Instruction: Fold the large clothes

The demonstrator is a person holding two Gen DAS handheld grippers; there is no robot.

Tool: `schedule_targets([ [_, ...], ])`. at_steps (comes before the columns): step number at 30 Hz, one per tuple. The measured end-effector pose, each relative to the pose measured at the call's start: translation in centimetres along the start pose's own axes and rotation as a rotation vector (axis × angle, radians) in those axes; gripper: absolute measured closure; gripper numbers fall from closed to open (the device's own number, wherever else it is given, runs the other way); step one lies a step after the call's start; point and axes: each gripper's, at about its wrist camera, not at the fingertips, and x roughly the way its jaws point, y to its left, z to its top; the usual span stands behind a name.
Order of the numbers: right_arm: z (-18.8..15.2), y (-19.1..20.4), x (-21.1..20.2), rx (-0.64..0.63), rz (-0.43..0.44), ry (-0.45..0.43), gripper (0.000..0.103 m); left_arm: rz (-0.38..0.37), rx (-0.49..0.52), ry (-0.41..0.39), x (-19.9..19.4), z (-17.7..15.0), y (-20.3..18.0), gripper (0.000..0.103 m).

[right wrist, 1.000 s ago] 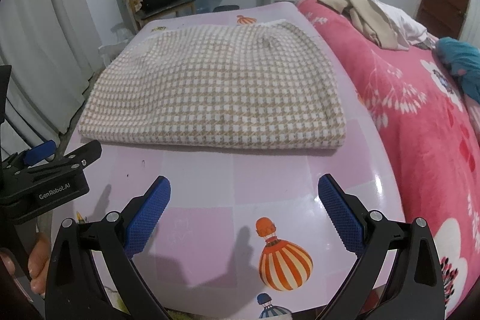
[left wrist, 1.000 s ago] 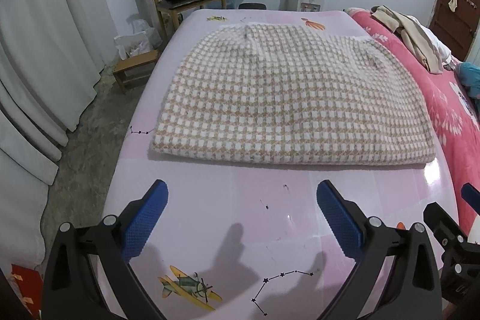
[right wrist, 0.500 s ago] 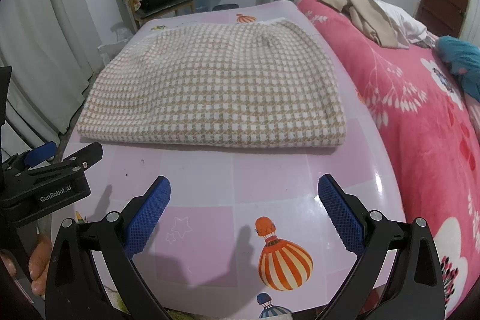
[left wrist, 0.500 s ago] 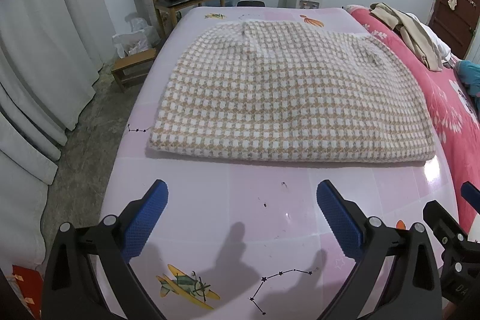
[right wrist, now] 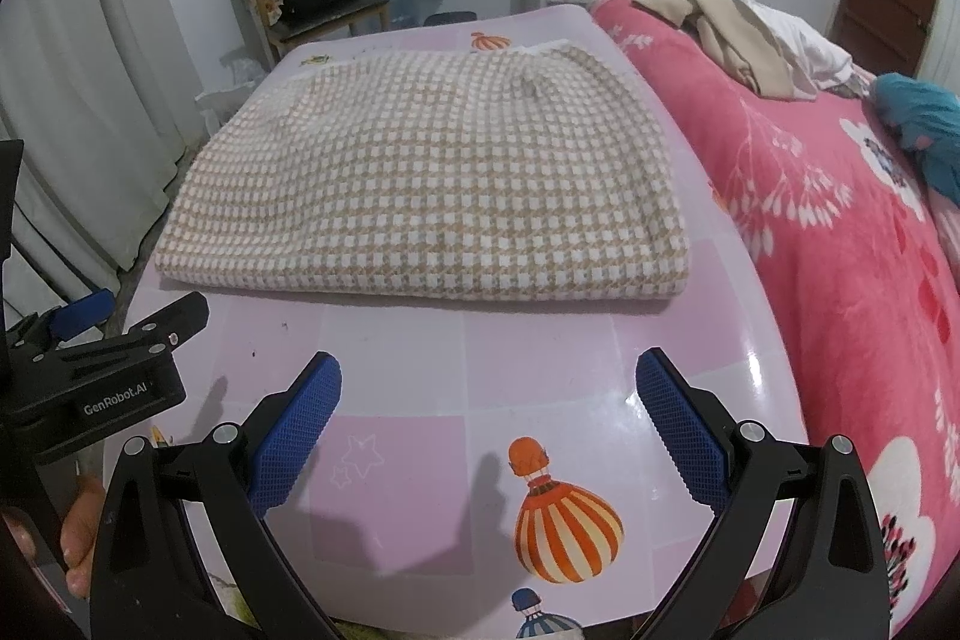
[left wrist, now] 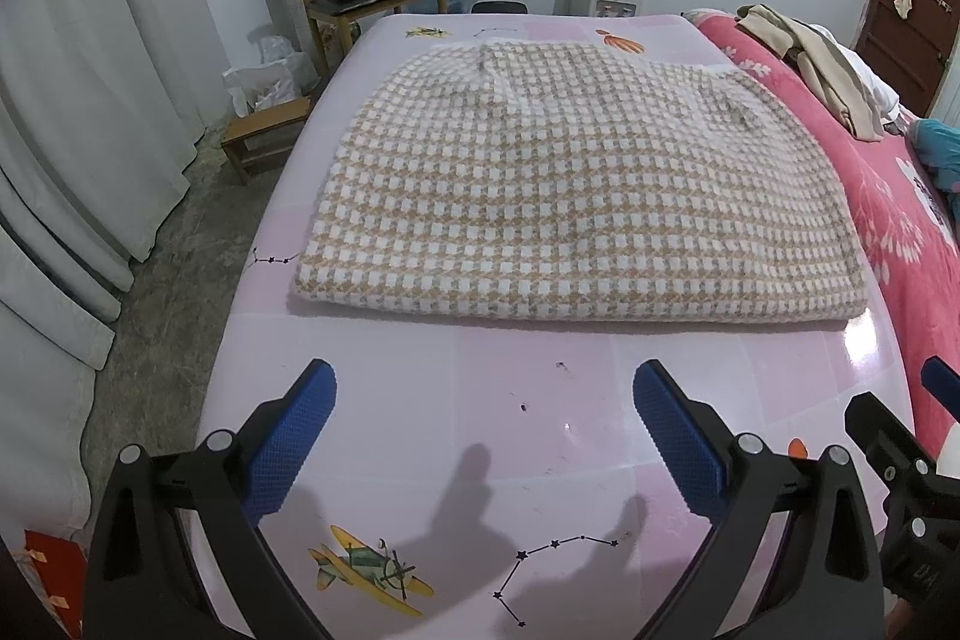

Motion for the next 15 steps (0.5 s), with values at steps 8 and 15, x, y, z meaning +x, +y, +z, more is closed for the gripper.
schedule_targets([
  [8,0.38,0.21,-0.11,0.002,0.001,-0.005,0.008,-0.002,0.003,0.005,-0.08,0.03,-0.03,0.005],
  [15,0.60,0.41,-0.16,0.005,-0.005,-0.006,0.008,-0.004,0.004,0.004,-0.06,0.07,-0.01,0.005],
])
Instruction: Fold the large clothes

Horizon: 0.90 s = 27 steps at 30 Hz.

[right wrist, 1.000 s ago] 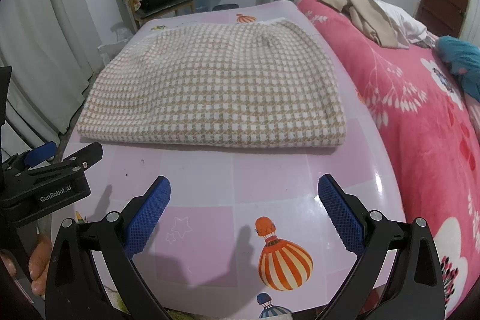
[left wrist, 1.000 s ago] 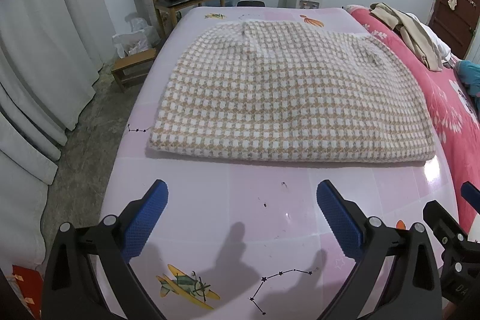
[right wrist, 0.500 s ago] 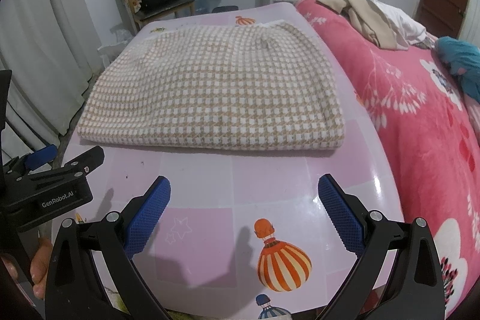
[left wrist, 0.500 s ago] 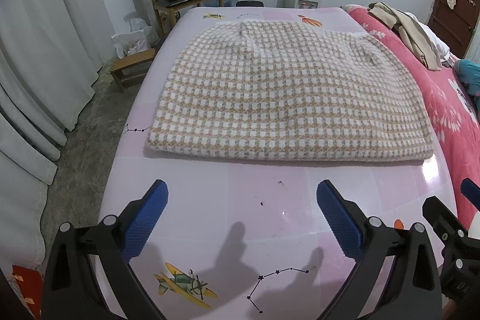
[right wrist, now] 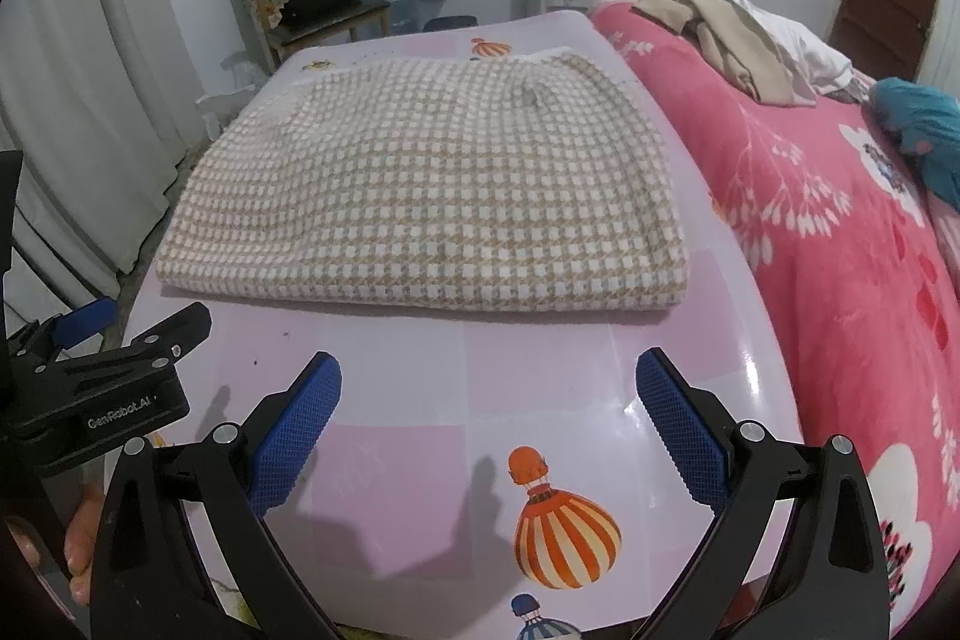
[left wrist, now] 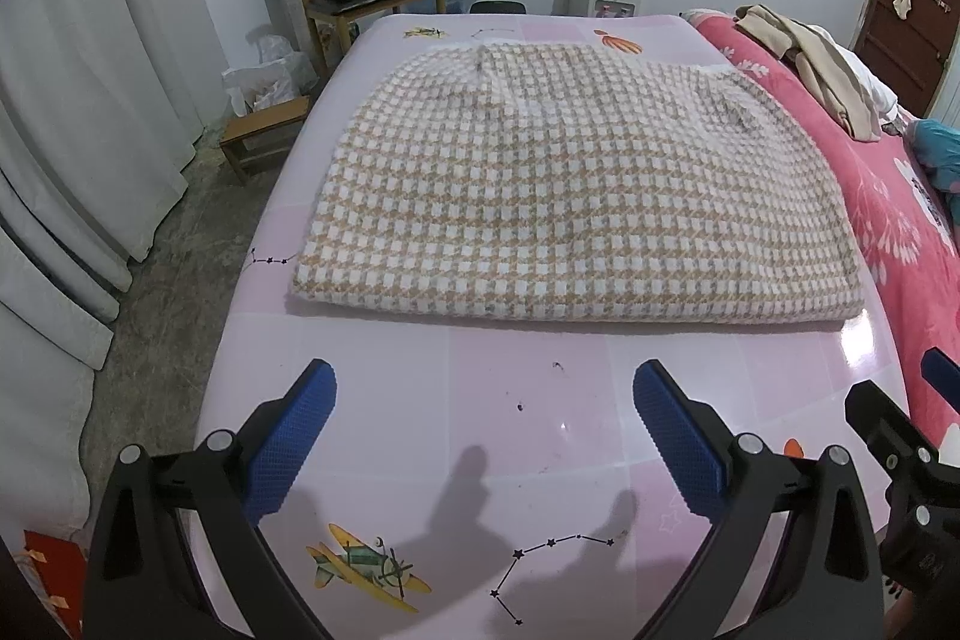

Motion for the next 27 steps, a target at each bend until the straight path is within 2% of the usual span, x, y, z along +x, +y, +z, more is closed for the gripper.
schedule_targets([
  [27,0.40,0.14,0.22,0.000,0.003,0.002,0.008,-0.013,0.016,-0.002,-0.25,0.15,-0.25,0.005],
])
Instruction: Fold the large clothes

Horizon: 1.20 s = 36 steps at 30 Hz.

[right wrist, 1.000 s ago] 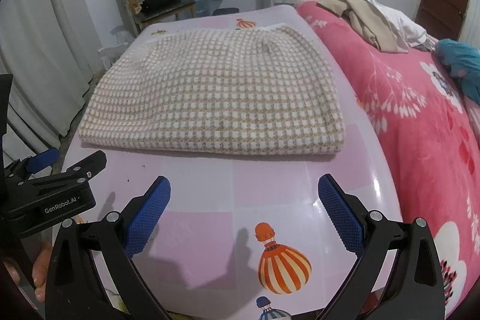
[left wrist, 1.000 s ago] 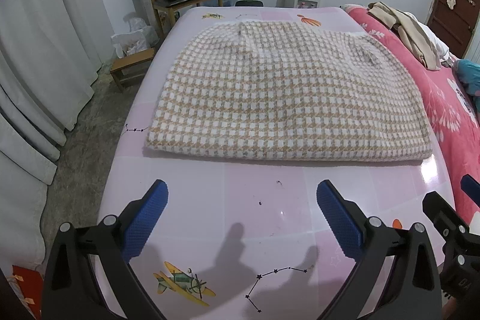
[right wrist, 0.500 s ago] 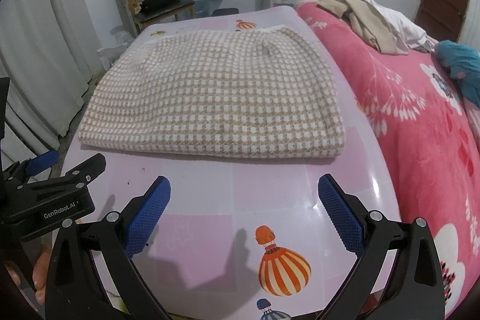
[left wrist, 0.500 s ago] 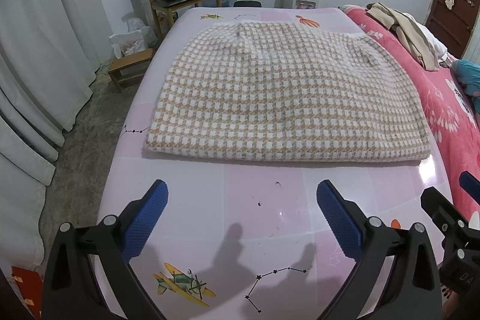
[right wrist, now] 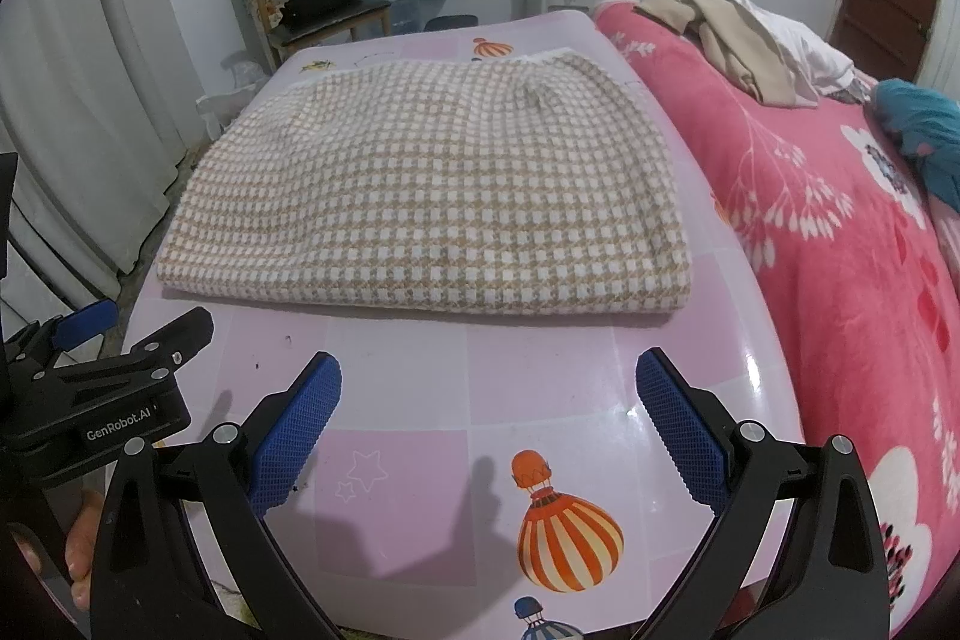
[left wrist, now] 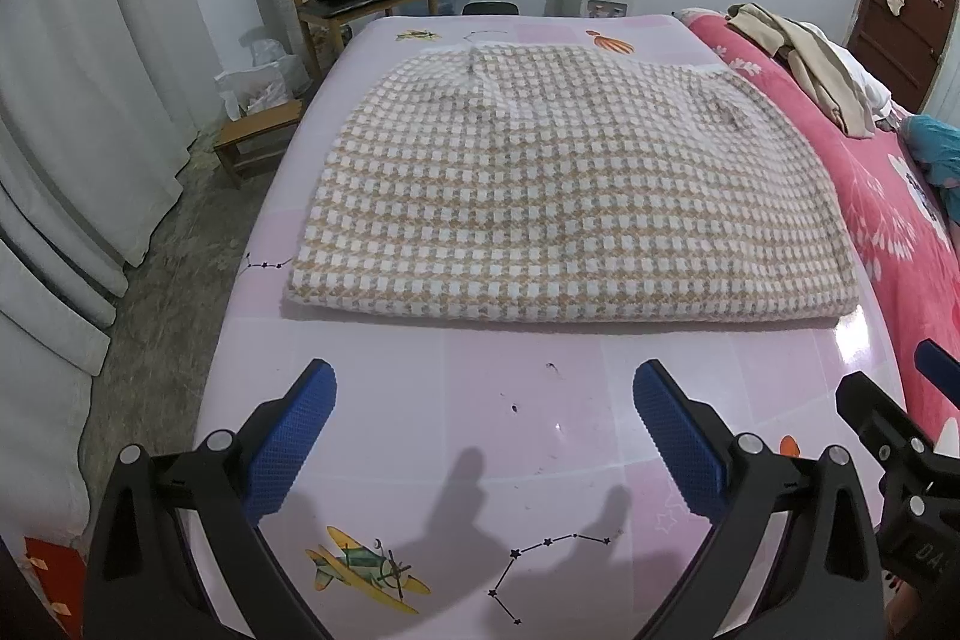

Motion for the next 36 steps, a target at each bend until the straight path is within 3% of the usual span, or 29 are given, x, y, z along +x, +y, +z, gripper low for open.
schedule_targets([
  [36,-0.40,-0.19,0.06,0.004,0.003,0.005,0.008,-0.002,0.006,0.001,0.17,-0.04,-0.18,0.005],
])
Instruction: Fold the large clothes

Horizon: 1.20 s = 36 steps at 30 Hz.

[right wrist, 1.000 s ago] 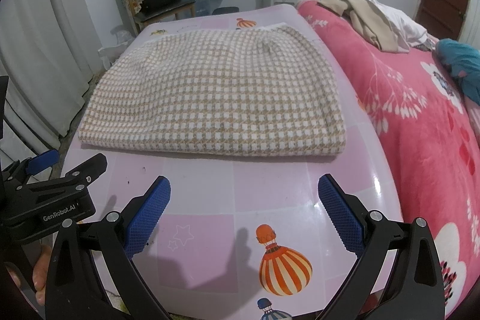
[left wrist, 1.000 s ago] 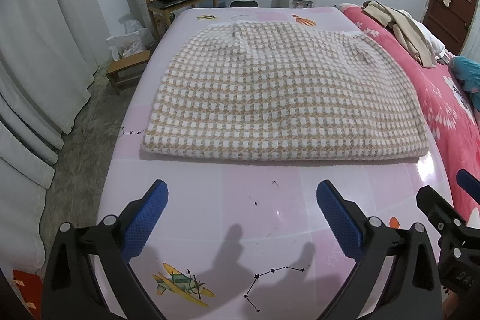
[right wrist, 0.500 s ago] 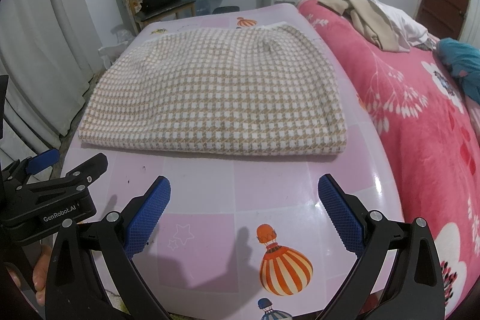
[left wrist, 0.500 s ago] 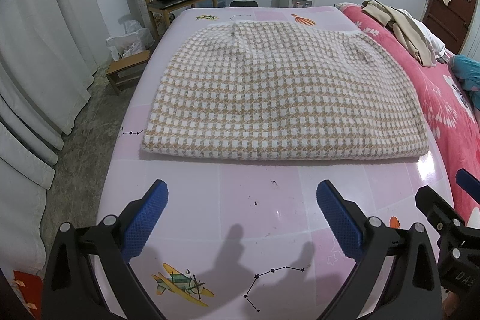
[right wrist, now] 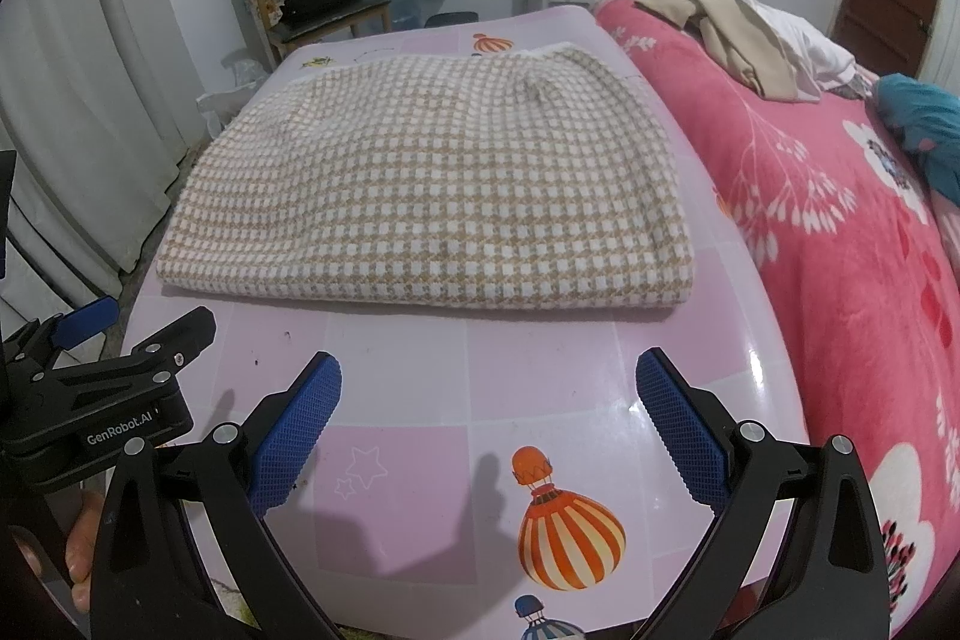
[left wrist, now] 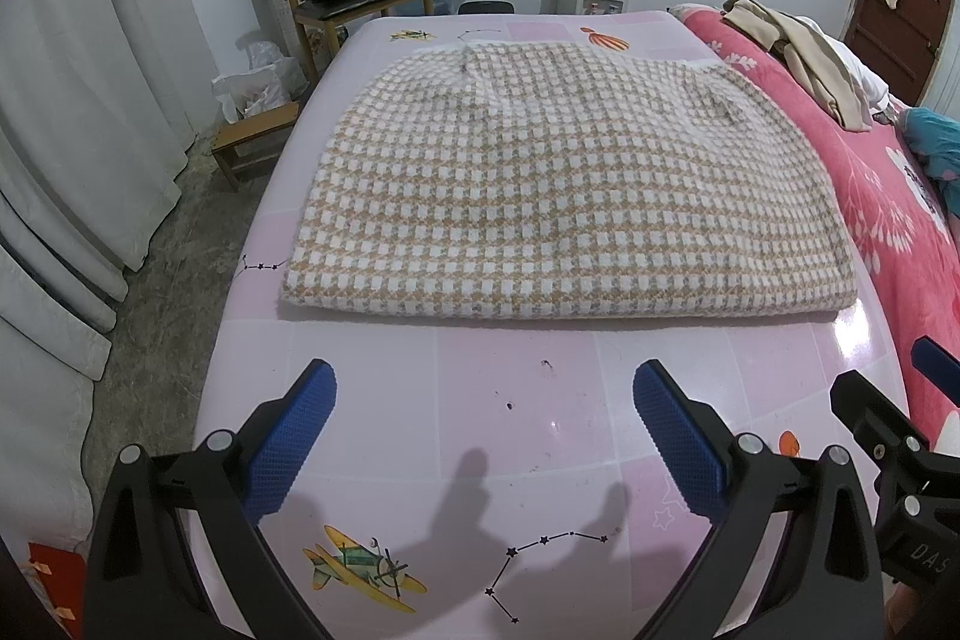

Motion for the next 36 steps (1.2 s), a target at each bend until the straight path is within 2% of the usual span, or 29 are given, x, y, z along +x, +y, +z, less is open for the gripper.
schedule_targets([
  [36,-0.30,0.06,-0.03,0.007,-0.001,0.002,0.008,-0.001,0.004,-0.002,0.11,-0.09,-0.10,0.005],
])
